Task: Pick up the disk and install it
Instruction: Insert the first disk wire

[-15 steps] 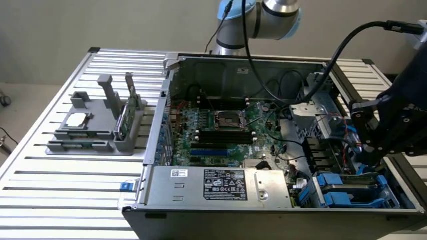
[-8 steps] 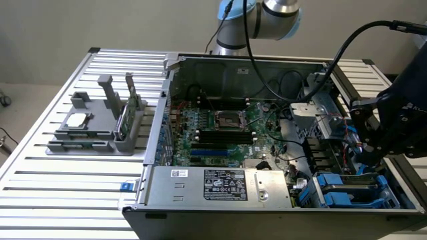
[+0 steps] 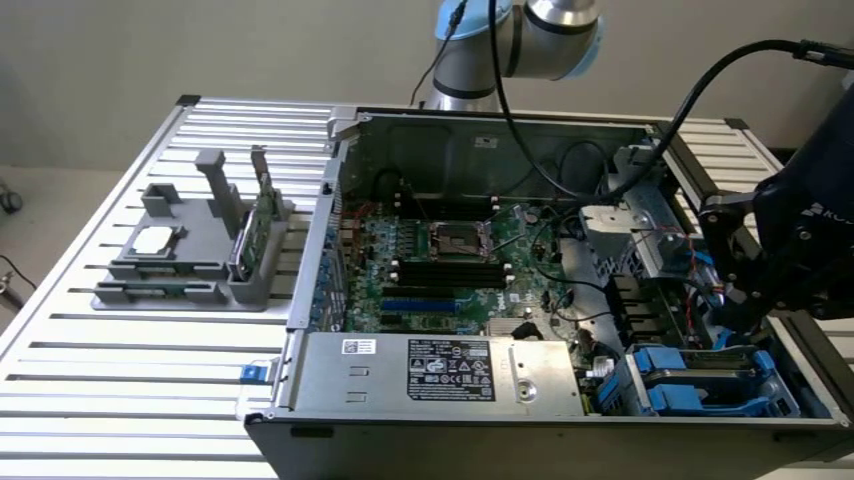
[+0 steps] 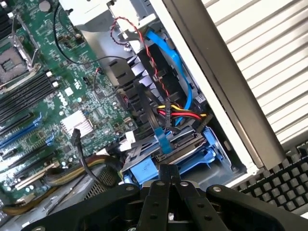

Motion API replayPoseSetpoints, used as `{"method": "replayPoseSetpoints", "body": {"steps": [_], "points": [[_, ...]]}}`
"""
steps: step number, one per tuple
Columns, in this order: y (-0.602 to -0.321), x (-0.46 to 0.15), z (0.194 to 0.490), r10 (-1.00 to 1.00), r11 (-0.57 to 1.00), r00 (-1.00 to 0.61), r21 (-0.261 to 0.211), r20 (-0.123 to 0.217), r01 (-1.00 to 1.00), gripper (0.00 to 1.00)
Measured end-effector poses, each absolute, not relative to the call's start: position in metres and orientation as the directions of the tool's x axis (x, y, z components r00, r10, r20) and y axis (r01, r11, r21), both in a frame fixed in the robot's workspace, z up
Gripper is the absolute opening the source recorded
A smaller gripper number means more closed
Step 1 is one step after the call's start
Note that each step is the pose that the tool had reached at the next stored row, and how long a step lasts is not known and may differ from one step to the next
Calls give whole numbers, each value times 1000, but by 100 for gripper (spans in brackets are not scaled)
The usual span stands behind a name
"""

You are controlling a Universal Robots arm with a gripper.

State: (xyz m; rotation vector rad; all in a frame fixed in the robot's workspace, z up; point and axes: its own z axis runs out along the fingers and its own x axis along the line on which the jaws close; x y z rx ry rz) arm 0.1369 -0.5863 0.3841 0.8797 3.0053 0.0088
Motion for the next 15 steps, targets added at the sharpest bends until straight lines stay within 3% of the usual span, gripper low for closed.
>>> {"method": "replayPoseSetpoints", "body": {"steps": [15], "points": [[-586,137,384,699,715,-715,12,-7,699,11]]}}
